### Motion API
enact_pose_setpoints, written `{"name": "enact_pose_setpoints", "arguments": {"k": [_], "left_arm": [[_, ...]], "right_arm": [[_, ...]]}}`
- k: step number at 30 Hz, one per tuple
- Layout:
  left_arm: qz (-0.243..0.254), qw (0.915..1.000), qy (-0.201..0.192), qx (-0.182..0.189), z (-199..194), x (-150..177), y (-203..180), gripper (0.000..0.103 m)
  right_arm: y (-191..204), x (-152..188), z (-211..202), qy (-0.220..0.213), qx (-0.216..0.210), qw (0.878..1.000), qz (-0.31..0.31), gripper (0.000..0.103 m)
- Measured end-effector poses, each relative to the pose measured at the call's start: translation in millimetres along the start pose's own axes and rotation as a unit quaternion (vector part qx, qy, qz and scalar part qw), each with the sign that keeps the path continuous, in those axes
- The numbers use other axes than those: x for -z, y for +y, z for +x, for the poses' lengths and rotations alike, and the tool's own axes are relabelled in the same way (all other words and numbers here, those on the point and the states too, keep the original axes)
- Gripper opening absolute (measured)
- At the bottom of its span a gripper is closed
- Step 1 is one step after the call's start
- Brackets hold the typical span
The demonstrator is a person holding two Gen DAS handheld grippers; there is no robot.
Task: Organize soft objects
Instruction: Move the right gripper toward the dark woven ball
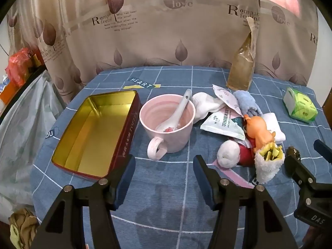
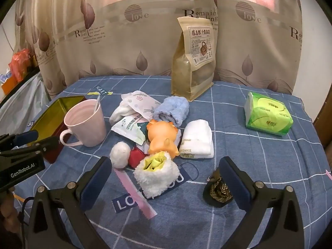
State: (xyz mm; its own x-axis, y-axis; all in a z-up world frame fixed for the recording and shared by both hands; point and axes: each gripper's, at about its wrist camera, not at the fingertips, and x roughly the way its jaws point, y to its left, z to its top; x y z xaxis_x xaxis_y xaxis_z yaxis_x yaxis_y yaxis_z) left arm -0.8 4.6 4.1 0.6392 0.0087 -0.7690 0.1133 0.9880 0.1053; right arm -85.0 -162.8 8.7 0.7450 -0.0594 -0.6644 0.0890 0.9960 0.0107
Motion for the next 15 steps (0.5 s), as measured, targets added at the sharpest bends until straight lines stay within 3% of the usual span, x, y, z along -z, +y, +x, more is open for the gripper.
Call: {"name": "enact_pose_setpoints", "arguments": {"k": [15], "left_arm": [[0.004, 1.0000, 0.002, 0.000, 2.6, 1.3, -2.7, 0.059]], "right_arm": [[0.0, 0.1, 1.8, 0.002, 0.001, 1.000, 0.000, 0.103]]}}
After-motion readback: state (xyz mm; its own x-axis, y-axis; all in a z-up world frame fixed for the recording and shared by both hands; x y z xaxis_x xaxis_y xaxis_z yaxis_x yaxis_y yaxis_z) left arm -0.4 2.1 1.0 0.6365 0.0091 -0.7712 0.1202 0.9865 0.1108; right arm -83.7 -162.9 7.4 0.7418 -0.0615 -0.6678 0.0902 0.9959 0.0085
